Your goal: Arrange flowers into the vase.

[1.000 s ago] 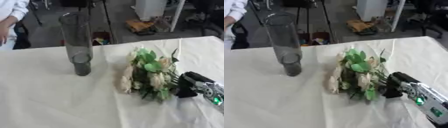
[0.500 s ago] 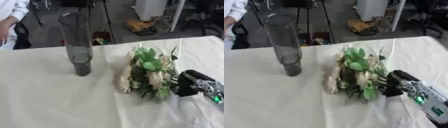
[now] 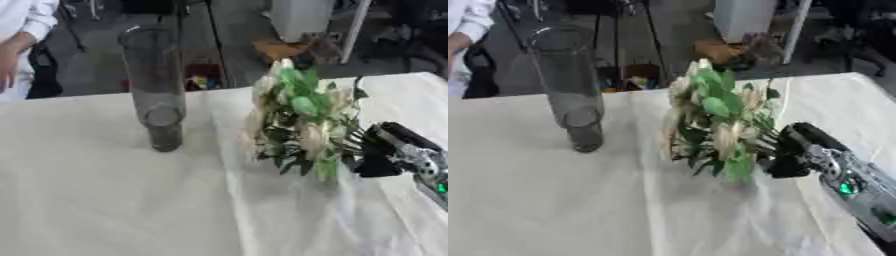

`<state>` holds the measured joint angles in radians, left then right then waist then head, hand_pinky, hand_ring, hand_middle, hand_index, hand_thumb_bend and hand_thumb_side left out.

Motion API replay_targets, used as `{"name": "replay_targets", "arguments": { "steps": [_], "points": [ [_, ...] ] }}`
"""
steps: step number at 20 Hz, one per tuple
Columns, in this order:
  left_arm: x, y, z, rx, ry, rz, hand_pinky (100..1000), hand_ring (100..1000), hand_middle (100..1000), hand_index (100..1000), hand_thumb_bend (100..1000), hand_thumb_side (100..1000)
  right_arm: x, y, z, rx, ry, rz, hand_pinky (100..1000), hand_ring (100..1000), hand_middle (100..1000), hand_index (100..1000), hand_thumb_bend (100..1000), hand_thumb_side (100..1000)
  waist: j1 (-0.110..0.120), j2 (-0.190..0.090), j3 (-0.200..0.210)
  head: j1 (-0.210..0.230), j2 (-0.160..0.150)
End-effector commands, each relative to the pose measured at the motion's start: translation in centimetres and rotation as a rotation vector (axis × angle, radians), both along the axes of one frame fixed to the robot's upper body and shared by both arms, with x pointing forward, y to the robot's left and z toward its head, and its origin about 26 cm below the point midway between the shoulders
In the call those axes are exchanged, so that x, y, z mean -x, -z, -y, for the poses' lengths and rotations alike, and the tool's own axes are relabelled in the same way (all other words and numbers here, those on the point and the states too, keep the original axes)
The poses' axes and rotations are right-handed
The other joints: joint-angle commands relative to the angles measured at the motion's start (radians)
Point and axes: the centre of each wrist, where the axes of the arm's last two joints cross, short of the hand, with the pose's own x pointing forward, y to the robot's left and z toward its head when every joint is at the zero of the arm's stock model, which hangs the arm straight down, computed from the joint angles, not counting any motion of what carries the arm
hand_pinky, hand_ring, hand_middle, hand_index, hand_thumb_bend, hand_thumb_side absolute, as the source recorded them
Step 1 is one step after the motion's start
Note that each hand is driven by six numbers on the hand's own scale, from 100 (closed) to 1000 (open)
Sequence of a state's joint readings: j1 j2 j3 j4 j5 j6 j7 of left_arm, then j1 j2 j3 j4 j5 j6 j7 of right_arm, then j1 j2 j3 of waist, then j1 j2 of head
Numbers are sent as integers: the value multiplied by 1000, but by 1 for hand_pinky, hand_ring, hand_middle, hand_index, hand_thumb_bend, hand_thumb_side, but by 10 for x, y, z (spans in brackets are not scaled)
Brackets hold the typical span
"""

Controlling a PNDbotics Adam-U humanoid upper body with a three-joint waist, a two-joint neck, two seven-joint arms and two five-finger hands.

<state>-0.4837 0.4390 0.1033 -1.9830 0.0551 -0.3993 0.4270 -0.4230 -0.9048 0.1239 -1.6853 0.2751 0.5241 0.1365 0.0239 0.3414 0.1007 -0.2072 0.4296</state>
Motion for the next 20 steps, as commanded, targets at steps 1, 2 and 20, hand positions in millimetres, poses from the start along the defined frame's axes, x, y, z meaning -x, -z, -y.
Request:
{"name": "replay_targets", "arguments": {
  "steps": [1,2,20],
  "points": [
    [4,-9,-1,-21,-6,29,800,933,837,911,100,1000,6,-27,-1,-11,-8,87,100,100,100,157,100,248,0,-24,-1,6,2],
    [4,-9,-1,-21,-6,29,800,932,836,911,100,1000,7,-31,-2,-26,-13,100,100,100,100,157,100,247,1,-25,-2,7,3],
    [4,-6,0,-28,4,14,801,933,837,911,100,1000,4,-118,-55,-393,-218,443,100,100,100,155,100,242,-9,-35,15,28,13]
  ]
}}
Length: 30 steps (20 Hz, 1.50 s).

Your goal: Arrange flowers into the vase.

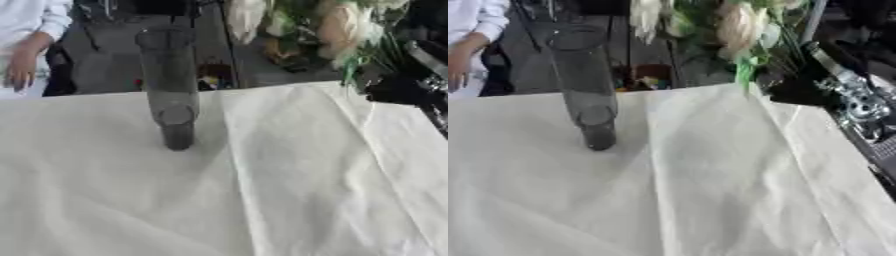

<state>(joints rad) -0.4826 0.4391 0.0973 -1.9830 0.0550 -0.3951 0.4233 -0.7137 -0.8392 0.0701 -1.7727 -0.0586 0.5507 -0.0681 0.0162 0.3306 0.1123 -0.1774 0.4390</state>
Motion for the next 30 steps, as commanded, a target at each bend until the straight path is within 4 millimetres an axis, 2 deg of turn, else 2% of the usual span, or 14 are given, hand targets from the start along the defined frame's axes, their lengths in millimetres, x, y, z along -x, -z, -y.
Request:
{"name": "replay_targets", "arguments": {
  "steps": [1,9,18,30],
  "points": [
    [4,-7,-1,-23,2,22,801,933,837,911,100,1000,0,-18,-7,-67,-24,73,100,100,100,154,100,243,-3,-23,6,-4,3],
    [4,-8,1,-28,12,19,801,932,836,911,100,1000,-9,-44,-27,-199,-91,200,100,100,100,152,100,253,-10,-22,25,-14,0],
    [3,-9,5,-35,29,18,801,931,832,908,100,1000,-14,-72,-54,-350,-201,369,100,100,100,153,100,268,-16,-22,55,-30,-18],
    [3,-10,8,-41,45,19,801,931,832,907,100,1000,-20,-97,-70,-527,-276,495,100,100,100,157,100,277,-32,-9,97,-45,-43]
  ]
}}
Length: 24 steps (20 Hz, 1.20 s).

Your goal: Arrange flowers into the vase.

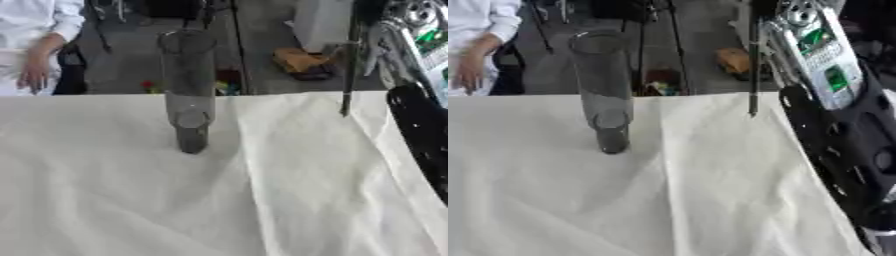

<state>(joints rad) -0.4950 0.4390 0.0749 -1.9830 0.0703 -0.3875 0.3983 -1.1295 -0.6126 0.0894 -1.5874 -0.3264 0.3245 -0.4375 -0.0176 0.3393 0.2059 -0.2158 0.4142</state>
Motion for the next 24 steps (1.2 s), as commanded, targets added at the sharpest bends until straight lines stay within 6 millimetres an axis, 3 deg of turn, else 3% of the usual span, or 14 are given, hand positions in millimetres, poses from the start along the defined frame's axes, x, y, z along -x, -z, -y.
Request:
{"name": "replay_targets", "arguments": {
  "steps": [1,8,19,24],
  "points": [
    [4,-9,1,-16,10,31,801,931,832,907,100,1000,6,-17,0,-54,-24,80,100,100,100,158,100,279,2,-16,8,-9,-22],
    [3,-11,2,-20,16,38,802,931,832,907,100,1000,11,-30,-8,-115,-104,199,100,100,100,161,100,287,-1,-4,35,-23,-86],
    [3,-13,3,-29,23,49,802,931,828,907,100,1000,21,-48,-16,-141,-163,325,100,100,100,164,100,296,-3,10,57,-43,-161],
    [3,-14,5,-36,34,53,802,931,828,907,100,1000,25,-56,-21,-177,-199,349,100,100,100,165,100,299,-4,12,66,-54,-166]
  ]
}}
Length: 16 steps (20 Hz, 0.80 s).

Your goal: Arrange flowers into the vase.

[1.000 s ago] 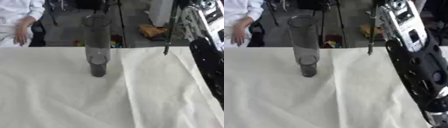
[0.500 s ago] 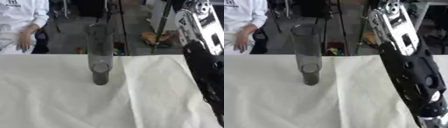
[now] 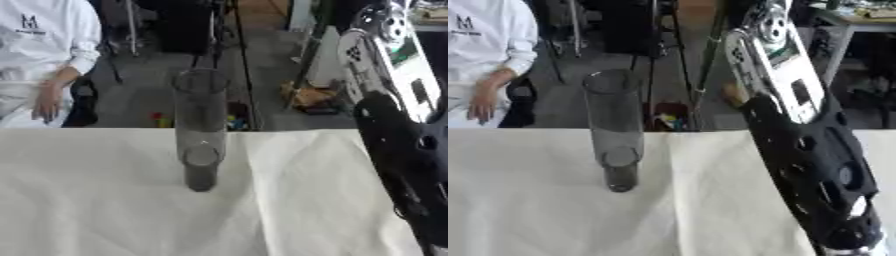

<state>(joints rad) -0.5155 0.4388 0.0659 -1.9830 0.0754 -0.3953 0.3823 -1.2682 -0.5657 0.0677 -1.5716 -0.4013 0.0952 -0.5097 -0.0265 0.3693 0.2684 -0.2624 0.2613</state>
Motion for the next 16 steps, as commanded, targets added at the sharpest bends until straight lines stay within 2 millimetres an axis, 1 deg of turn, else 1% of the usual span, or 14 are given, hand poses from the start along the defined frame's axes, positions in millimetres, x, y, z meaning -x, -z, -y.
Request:
{"name": "replay_targets", "arguments": {
  "steps": [1,5,10,16],
  "points": [
    [4,-10,1,-20,11,34,802,931,828,907,100,1000,10,-15,0,-23,-24,61,100,100,100,165,100,299,5,-17,5,-10,-11],
    [4,-11,2,-24,14,41,802,931,827,907,100,1000,15,-21,-5,-33,-45,115,100,100,100,167,100,304,4,-11,9,-14,-19],
    [4,-13,3,-32,22,47,802,931,827,907,100,1000,17,-29,-11,-48,-67,171,100,100,100,168,100,307,-4,-2,12,-20,-29],
    [4,-15,4,-46,26,49,802,931,827,907,100,1000,12,-37,-14,-83,-66,190,100,100,100,170,100,306,-16,4,10,-27,-16]
  ]
}}
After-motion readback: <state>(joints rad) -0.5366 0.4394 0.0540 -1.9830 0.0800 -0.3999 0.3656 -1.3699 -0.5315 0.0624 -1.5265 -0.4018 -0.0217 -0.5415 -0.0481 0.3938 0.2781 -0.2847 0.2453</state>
